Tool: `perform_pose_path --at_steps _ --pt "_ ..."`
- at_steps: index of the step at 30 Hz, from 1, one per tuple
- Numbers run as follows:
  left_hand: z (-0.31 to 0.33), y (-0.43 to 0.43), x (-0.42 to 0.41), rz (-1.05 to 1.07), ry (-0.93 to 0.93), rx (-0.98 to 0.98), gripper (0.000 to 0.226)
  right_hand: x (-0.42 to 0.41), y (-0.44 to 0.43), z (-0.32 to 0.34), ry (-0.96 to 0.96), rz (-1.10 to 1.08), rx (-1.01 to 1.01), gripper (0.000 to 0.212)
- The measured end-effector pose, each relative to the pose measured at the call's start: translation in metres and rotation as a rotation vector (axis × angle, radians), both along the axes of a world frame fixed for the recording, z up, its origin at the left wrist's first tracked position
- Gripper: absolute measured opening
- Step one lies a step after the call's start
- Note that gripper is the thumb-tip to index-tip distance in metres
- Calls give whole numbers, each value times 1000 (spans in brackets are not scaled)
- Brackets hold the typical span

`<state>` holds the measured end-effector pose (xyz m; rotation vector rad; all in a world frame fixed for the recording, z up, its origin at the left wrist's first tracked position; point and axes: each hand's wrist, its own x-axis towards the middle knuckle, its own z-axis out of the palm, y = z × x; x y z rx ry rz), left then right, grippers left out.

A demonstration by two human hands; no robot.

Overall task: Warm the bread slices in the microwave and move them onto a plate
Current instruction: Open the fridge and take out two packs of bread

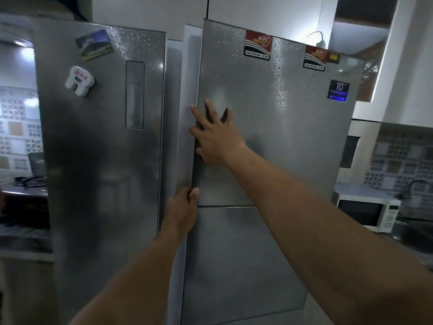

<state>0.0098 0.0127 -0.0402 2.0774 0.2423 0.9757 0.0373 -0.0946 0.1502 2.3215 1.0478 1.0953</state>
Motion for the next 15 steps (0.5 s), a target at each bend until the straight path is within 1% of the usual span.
perform_pose_path --at_steps 3,6,11,13,15 --pt "1 -25 -27 64 -24 20 42 -28 -25 1 27 21 2 62" --pt "-1 -47 -52 62 -29 27 42 -52 -54 -2 4 45 -3 63" --pt "1 -98 -108 56 10 183 37 -92 -108 -9 44 79 45 64" --pt "2 -118 -127 41 -5 245 35 -110 -131 -10 38 84 55 62" --pt "2 -138 -139 12 -21 266 35 -126 -156 -11 46 85 74 61"
